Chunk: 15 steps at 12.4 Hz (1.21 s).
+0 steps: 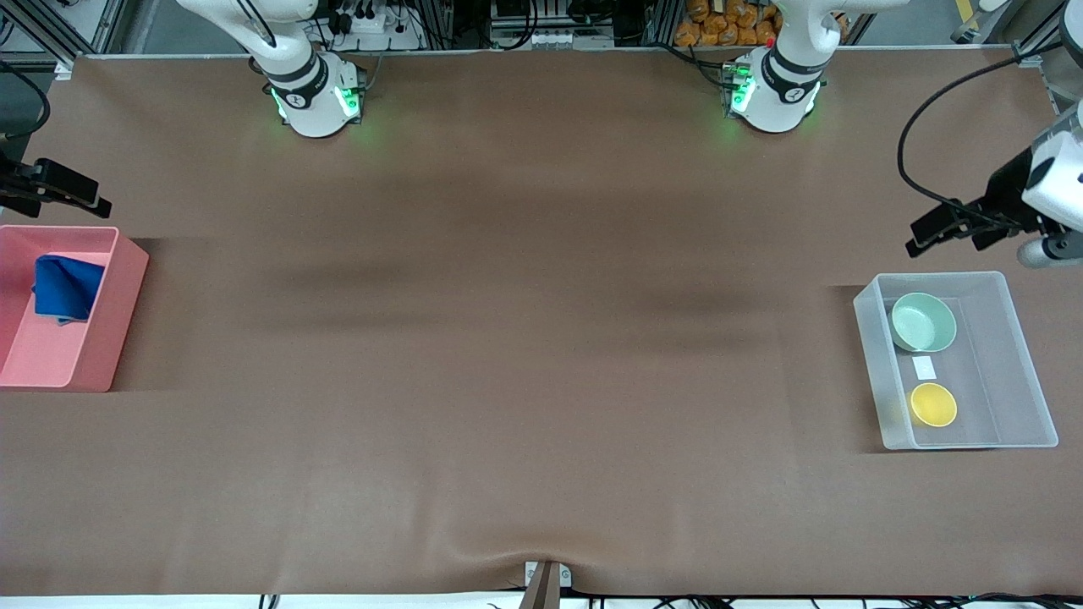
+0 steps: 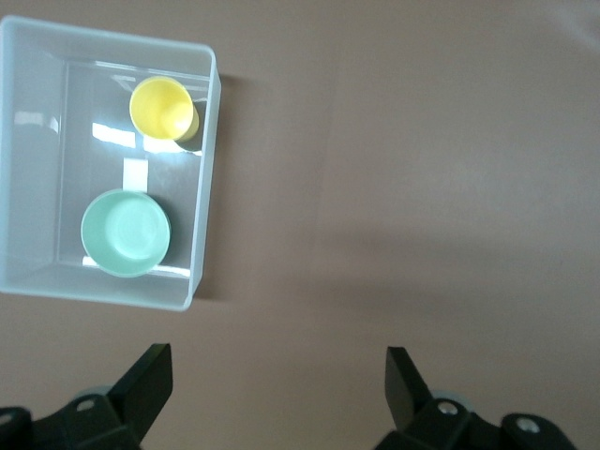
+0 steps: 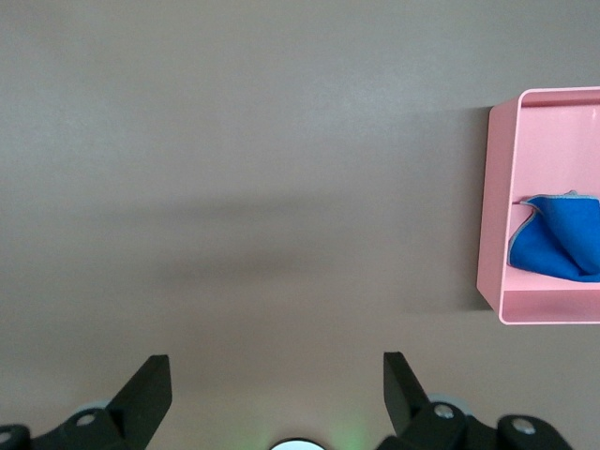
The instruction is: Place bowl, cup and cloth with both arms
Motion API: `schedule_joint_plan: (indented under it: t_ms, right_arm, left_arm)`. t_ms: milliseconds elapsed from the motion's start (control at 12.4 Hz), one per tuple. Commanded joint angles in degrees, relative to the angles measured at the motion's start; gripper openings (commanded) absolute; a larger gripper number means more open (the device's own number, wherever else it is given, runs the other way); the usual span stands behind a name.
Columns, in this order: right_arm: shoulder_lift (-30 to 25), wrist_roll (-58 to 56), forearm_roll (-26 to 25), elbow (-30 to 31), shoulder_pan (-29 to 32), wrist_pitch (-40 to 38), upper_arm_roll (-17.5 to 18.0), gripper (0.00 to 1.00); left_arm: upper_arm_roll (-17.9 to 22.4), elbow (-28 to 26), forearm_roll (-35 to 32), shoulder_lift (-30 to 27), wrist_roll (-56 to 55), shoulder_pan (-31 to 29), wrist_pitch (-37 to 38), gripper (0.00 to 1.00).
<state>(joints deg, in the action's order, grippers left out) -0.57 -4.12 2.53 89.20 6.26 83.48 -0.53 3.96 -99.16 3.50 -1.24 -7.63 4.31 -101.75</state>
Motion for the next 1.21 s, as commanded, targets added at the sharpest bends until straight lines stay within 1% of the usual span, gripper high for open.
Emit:
schedule_joint_plan:
  t_ms: [0,161,965,1126]
  right_arm:
    - [0.74,0.77,-0.24,-2.62,-0.02,-0.25,0.18,1.00]
    - [1.27,1.13,-0.42,-3.42,0.07,-0.16,0.18,1.00]
    - [1.36,1.13,-0.33,-3.16,0.42,-0.51,0.09,1.00]
    - [1.36,1.13,-0.33,-3.07,0.42,-0.69,0.09,1.00]
  left_arm:
    - [-0.09,8.00,-1.39,4.92,-0.01,-0.09,0.94,1.00]
    - [-0.09,8.63,-1.48,4.84,0.08,0.08,1.73,1.00]
    - [-0.09,8.63,-1.48,3.96,0.16,-0.09,3.13,1.00]
    - [-0.09,8.63,-1.39,3.96,3.31,-0.27,3.75,1.00]
